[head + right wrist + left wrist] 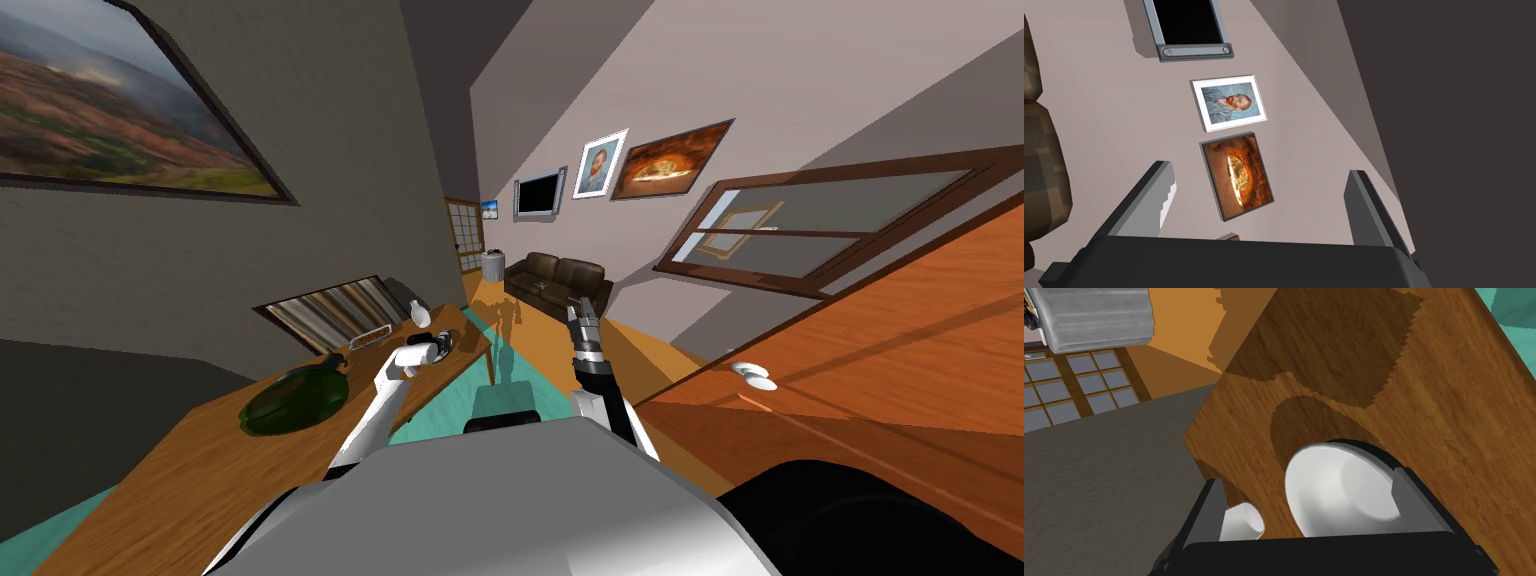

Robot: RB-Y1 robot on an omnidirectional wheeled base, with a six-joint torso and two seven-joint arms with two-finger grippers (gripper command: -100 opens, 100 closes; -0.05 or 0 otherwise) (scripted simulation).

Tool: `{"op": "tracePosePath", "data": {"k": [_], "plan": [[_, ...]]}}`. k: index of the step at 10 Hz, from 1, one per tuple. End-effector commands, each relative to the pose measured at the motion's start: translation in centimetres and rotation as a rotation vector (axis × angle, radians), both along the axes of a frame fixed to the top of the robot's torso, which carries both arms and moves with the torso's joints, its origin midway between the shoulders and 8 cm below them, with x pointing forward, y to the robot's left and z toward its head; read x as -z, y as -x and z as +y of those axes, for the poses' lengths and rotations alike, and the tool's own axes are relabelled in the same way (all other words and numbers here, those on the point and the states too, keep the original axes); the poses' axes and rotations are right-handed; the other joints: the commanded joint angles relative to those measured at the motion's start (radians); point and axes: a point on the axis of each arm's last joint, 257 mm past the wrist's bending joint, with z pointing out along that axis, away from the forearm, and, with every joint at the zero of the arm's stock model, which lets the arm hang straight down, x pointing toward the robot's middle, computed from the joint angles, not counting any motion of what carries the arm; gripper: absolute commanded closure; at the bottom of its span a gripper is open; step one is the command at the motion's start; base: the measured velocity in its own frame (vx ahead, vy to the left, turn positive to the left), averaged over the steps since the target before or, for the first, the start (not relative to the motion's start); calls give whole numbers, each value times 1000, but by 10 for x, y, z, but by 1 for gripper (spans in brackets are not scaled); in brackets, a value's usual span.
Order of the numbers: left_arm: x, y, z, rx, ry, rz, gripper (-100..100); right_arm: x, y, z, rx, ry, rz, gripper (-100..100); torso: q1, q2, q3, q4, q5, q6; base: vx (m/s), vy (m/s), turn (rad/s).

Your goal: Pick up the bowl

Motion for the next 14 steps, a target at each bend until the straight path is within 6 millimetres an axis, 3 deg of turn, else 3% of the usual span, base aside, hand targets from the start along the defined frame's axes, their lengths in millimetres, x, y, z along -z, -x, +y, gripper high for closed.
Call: {"op": "tracePosePath", "data": {"k": [1, 7, 8, 12, 14], "plan": [[13, 5, 11, -18, 8, 61, -100, 0, 0, 0, 0, 0, 0, 0, 0, 0, 0, 0, 0, 0, -26, 54, -125], [62, 41, 42, -92, 36, 271, -100, 0, 0, 0, 0, 0, 0, 0, 1, -1, 0, 0, 0, 0, -15, 70, -110], [62, 41, 42, -92, 36, 271, -100, 0, 0, 0, 0, 0, 0, 0, 2, -1, 0, 0, 0, 0, -9, 71, -45], [97, 78, 61, -149, 57, 420, -100, 0, 0, 0, 0, 0, 0, 0, 3, -2, -1, 0, 1, 0, 11, 90, -90], [105, 88, 64, -159, 59, 447, -100, 0, 0, 0, 0, 0, 0, 0, 2, -3, -2, -1, 0, 0, 21, 66, -20]]}}
